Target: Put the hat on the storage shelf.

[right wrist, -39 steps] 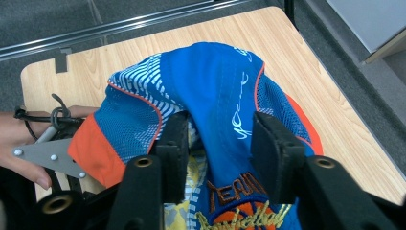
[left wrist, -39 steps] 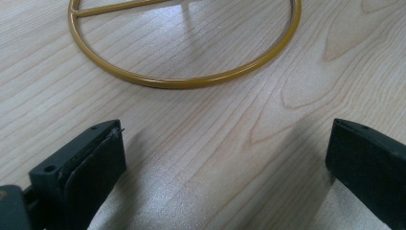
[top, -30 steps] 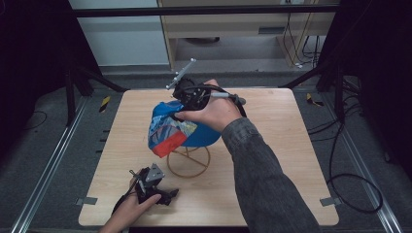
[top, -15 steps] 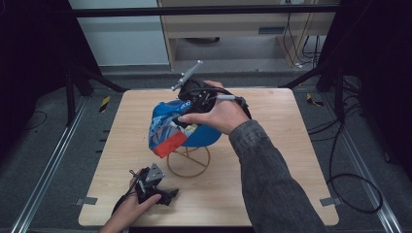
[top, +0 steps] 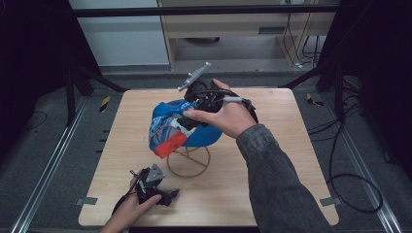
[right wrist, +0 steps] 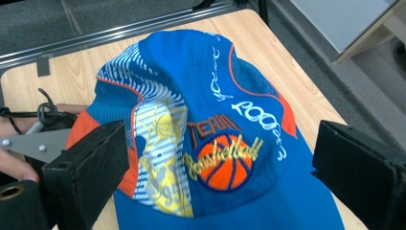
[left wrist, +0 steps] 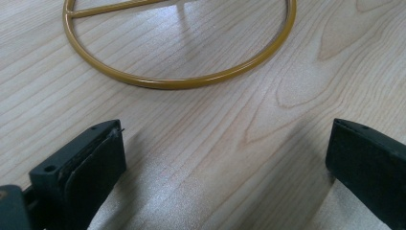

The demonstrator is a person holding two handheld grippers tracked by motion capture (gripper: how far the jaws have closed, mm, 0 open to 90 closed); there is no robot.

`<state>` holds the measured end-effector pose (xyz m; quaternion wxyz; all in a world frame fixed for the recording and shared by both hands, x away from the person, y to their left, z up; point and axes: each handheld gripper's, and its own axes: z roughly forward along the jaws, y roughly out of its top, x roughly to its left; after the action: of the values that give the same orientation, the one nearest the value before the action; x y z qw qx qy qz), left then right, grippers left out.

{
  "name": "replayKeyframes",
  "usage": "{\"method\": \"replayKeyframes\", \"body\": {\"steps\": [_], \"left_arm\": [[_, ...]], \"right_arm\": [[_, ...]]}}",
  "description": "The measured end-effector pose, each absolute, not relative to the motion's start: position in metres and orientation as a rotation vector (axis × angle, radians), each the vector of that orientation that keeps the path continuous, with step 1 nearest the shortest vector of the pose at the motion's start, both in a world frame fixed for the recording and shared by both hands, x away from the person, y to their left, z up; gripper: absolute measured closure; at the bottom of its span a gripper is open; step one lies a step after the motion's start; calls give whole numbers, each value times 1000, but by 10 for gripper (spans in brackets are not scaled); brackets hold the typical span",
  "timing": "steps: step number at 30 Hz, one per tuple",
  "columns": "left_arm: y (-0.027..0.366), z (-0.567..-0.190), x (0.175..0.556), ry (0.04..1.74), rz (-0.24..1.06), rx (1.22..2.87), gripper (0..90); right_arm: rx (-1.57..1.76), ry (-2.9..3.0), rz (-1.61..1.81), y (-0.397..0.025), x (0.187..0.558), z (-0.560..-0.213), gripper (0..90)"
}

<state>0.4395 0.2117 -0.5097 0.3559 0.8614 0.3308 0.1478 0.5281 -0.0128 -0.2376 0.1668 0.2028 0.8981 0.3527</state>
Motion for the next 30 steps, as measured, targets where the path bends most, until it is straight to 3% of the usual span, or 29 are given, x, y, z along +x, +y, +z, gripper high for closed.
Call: {"method": "replayKeyframes", "body": {"steps": [10,30], "left_arm": [[211,-510,438,849,378,2227,0],[211,-510,438,848,377,2228,0]], "right_arm": [[642,2492,1010,-33,522,-239,99],[747,2449,1030,-67,514,-242,62]]}}
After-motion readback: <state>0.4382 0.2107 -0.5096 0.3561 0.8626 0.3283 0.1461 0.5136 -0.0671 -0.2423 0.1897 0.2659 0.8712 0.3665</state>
